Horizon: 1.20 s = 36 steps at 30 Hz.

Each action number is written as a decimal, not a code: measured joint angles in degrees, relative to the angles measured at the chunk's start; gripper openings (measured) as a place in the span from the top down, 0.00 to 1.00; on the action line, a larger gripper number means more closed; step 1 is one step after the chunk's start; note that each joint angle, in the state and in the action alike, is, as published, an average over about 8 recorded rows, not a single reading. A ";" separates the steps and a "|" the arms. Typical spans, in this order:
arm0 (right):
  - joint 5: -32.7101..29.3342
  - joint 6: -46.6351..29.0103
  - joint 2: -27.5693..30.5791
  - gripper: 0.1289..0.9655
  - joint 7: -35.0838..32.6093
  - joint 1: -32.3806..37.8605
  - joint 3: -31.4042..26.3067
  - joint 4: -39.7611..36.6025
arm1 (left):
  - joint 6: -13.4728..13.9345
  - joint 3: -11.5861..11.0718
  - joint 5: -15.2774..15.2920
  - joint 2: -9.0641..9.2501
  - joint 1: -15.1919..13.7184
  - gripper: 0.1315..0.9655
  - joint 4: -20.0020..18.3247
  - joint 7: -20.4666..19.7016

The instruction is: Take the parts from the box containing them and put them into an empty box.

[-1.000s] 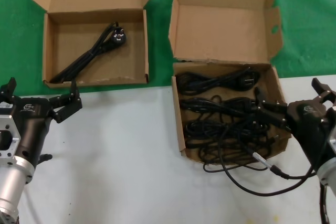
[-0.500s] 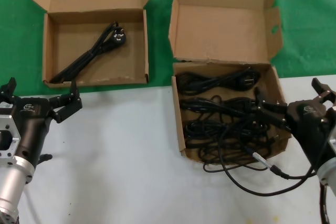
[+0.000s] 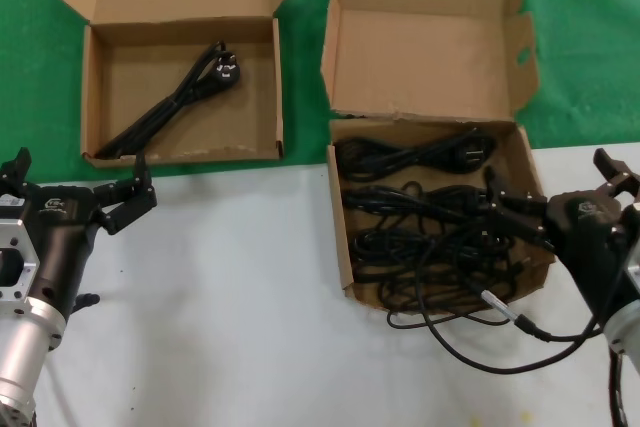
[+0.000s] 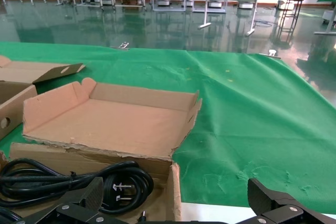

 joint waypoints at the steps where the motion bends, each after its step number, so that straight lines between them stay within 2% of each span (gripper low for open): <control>1: 0.00 0.00 0.00 0.00 0.00 0.00 0.00 0.00 | 0.00 0.00 0.00 0.00 0.00 0.00 0.00 0.00; 36: 0.00 0.00 0.00 0.00 0.00 0.00 0.00 0.00 | 0.00 0.00 0.00 0.00 0.00 0.00 0.00 0.00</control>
